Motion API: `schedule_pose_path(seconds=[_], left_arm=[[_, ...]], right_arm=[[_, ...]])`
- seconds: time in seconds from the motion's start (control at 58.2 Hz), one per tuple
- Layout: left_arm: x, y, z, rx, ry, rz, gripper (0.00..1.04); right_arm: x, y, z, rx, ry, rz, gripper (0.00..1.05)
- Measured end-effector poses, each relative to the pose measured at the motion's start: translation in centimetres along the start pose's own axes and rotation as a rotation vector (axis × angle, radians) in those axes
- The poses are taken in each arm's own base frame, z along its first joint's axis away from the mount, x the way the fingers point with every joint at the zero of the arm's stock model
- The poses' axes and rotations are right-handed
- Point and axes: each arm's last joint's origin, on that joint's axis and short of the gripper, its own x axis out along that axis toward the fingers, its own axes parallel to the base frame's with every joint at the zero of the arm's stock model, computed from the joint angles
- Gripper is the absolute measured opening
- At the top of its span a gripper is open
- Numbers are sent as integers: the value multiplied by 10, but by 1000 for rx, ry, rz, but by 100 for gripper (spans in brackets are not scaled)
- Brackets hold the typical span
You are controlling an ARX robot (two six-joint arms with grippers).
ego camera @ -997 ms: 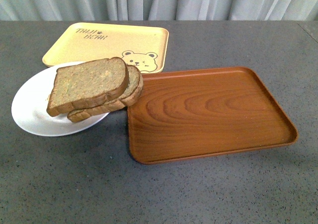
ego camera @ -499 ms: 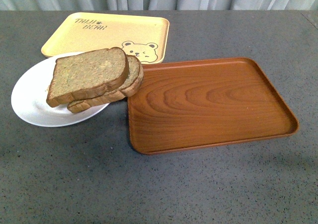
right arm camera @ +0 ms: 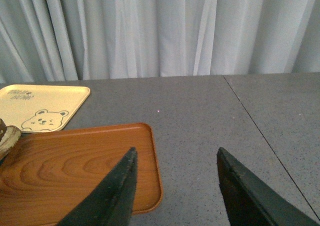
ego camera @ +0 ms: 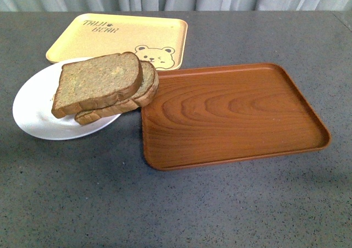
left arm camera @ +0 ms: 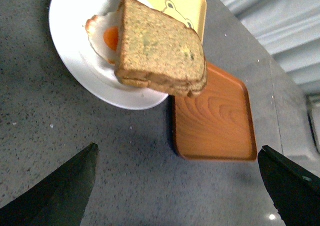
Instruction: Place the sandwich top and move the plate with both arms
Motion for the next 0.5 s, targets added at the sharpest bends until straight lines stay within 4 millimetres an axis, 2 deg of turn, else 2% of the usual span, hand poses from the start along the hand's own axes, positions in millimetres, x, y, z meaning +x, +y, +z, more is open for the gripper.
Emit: schedule_pose_path(seconds=[0.138, 0.224, 0.499], left_arm=[[33, 14, 16, -90, -3, 28, 96], [48, 25, 19, -141, 5, 64, 96], [84, 57, 19, -234, 18, 145, 96]], right_arm=[[0, 0, 0, 0, 0, 1, 80], [0, 0, 0, 0, 0, 0, 96], [0, 0, 0, 0, 0, 0, 96]])
